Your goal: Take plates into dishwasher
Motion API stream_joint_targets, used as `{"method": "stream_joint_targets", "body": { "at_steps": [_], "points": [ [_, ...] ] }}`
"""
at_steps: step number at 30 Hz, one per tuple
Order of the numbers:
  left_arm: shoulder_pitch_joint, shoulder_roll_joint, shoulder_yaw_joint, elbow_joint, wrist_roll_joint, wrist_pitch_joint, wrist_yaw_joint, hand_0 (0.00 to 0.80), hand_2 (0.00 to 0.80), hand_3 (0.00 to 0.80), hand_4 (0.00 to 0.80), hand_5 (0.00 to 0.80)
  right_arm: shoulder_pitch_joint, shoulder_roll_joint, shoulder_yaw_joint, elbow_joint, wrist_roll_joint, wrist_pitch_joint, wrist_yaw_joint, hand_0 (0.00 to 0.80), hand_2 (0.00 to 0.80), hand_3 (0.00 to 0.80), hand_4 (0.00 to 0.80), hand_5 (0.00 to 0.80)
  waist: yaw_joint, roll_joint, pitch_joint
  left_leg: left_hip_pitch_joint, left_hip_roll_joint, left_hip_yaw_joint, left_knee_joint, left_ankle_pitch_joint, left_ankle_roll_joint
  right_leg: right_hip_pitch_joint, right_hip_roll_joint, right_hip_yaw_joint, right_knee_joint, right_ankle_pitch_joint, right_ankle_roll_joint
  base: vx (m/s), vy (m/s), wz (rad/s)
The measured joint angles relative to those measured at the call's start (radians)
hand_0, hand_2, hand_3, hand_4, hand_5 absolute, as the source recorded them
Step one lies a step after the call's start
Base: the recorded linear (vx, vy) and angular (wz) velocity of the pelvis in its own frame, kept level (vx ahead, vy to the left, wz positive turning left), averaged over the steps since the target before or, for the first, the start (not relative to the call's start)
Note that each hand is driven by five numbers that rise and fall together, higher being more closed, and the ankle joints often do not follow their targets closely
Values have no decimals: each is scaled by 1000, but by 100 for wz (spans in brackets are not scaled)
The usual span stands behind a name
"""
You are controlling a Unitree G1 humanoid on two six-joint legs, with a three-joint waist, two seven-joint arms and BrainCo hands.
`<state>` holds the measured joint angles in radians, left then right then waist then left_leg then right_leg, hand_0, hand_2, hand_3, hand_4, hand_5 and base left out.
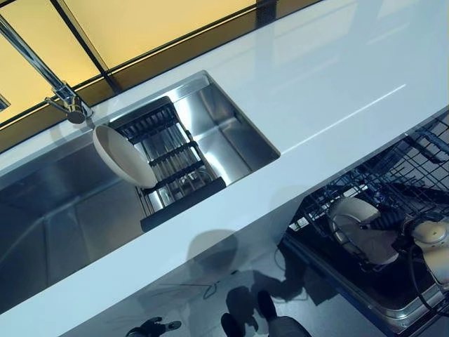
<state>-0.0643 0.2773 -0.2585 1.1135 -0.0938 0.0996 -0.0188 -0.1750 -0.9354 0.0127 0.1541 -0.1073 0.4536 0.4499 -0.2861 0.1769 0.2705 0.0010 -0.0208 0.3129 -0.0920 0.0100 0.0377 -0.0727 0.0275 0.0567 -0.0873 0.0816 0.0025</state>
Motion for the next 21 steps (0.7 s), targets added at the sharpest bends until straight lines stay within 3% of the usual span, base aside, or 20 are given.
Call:
{"method": "stream_joint_targets", "body": {
  "at_steps": [3,4,5,10,16,21],
  "points": [
    [0,0,0,-3,0,-1,0,0,0,0,0,0,-2,9,0,16,-4,-8,-7,800,800,800,800,800,0,2,1,0,0,-6,0,0,0,2,0,-6,0,2,-4,5,4,6],
    [0,0,0,-3,0,-1,0,0,0,0,0,0,-2,11,0,16,-6,-10,-13,521,521,521,521,521,0,2,1,0,0,-10,0,1,-1,3,-1,-10,0,1,-6,6,7,8],
    [0,0,0,-3,0,-2,0,0,0,0,0,0,-2,14,0,16,-7,-10,-21,0,0,0,0,0,0,2,1,0,0,-12,0,1,-1,4,-1,-12,0,0,-6,10,5,7],
    [0,0,1,-8,1,-2,0,0,0,0,0,0,-6,16,1,4,2,15,-21,0,0,0,0,0,1,2,2,3,0,-16,0,1,-1,8,-1,-12,1,0,-10,12,3,2],
    [-1,0,3,-8,0,-2,0,0,0,0,0,0,-6,10,-44,-55,48,103,14,0,0,0,0,0,-5,-8,8,6,-1,-15,0,1,-1,11,-1,-11,2,0,-9,6,1,0],
    [-5,1,6,-4,1,-1,0,0,0,0,0,0,-6,-82,-92,-65,109,140,41,0,0,0,0,0,-5,-37,23,27,1,-14,0,0,-2,32,1,-9,2,2,-13,45,-9,0]
  ]
}}
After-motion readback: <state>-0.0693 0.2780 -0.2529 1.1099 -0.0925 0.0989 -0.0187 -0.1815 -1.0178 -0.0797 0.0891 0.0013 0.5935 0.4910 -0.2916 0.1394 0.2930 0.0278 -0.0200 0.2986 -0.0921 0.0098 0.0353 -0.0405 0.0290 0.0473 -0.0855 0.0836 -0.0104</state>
